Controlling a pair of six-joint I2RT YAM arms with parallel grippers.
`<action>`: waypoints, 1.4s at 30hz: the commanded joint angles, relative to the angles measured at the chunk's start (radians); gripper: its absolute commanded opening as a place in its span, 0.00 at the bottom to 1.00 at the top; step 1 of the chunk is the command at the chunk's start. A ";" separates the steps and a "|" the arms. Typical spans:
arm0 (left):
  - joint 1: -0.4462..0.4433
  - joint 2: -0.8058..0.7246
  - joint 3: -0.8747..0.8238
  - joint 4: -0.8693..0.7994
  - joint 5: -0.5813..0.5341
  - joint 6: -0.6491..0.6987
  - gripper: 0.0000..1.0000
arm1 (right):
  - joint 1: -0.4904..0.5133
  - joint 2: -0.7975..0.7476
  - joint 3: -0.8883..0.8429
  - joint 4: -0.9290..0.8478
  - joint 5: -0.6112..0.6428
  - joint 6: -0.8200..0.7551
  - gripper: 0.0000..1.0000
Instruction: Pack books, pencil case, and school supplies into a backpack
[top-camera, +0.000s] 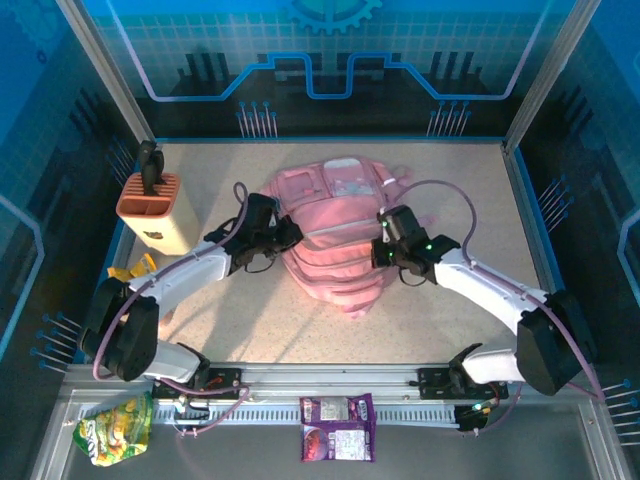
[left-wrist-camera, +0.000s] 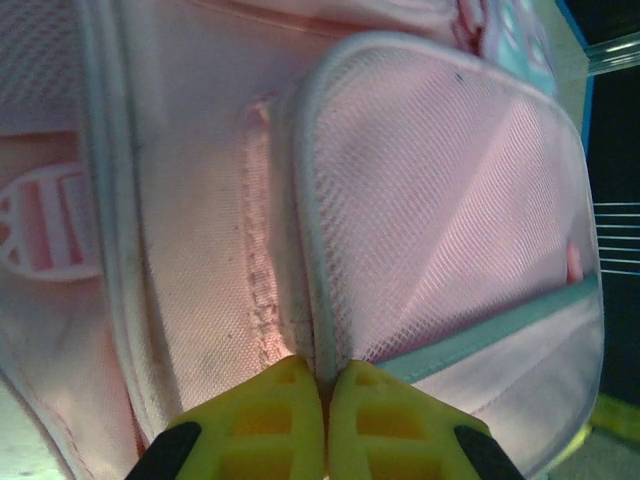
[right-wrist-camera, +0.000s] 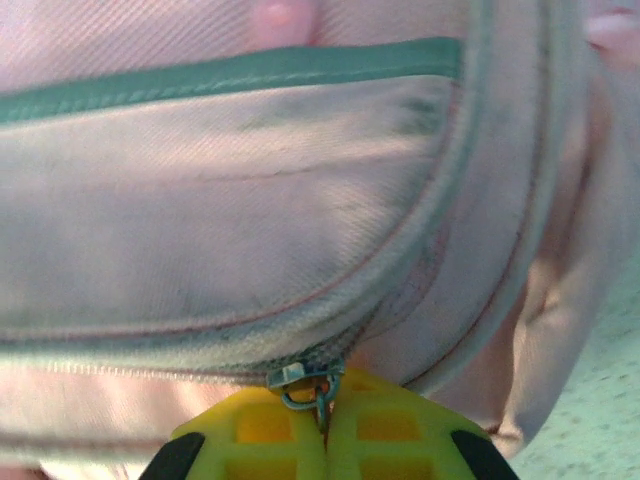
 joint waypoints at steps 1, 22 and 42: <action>0.111 0.053 0.065 -0.055 -0.018 0.089 0.00 | 0.079 -0.032 -0.044 -0.108 0.090 0.067 0.00; -0.173 -0.212 -0.229 0.221 -0.215 -0.424 0.71 | 0.246 0.022 -0.012 -0.042 0.132 0.169 0.00; -0.338 0.055 -0.074 0.265 -0.392 -0.513 0.35 | 0.235 0.019 0.007 -0.054 0.214 0.131 0.00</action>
